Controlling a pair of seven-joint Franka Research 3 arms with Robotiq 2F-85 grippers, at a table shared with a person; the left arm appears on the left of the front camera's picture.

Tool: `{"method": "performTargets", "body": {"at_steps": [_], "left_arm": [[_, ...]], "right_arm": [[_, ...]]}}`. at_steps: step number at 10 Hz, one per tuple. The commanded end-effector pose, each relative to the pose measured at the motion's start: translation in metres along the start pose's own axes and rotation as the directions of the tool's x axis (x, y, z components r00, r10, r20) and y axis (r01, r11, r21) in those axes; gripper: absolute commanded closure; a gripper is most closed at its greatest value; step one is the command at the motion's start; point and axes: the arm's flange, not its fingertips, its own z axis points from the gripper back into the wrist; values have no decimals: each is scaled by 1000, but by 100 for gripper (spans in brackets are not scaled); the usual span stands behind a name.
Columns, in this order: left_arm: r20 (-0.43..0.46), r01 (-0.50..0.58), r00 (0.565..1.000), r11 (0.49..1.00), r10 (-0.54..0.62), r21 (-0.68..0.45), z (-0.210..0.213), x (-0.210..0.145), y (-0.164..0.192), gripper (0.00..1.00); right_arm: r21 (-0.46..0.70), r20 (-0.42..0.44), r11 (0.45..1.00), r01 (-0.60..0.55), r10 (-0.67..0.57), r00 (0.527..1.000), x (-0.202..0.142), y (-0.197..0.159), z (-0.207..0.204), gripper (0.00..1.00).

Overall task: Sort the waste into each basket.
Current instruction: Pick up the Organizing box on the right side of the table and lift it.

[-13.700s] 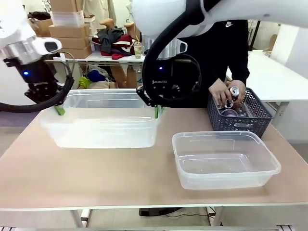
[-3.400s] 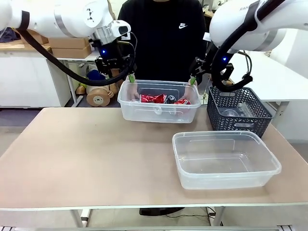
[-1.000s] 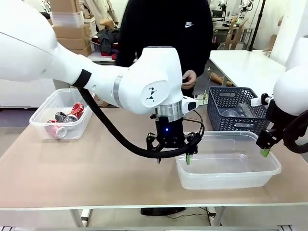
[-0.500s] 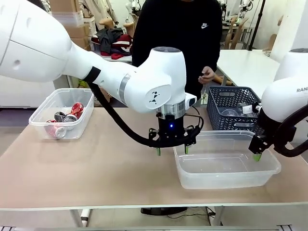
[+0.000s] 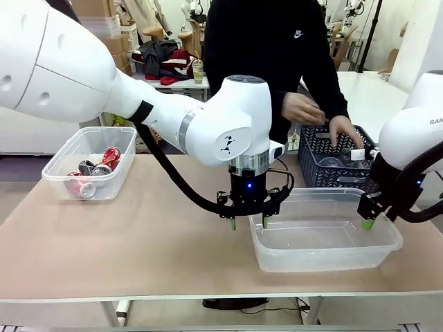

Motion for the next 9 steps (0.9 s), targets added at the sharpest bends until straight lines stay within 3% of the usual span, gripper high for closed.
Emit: {"method": "performTargets", "body": {"at_steps": [1,2,3,4,5,9], "left_arm": [[48,-13,999,1000,12,29,2,1,-3,100],[48,-18,999,999,16,38,1,1,-4,100],[46,-14,999,999,12,42,0,1,-3,83],[47,-12,999,999,10,40,0,1,-3,92],[42,-5,999,999,3,40,-1,1,-3,100],[46,5,999,999,-7,33,4,-2,1,100]], "right_arm": [[28,12,999,-17,17,1000,-2,-1,-8,100],[29,16,999,-21,21,1000,-2,0,-9,83],[28,16,999,-24,23,1000,-2,1,-10,93],[30,20,999,-30,29,999,-2,1,-10,100],[29,18,999,-28,27,999,-3,1,-11,100],[18,42,998,-53,52,998,-4,7,-9,100]]}}
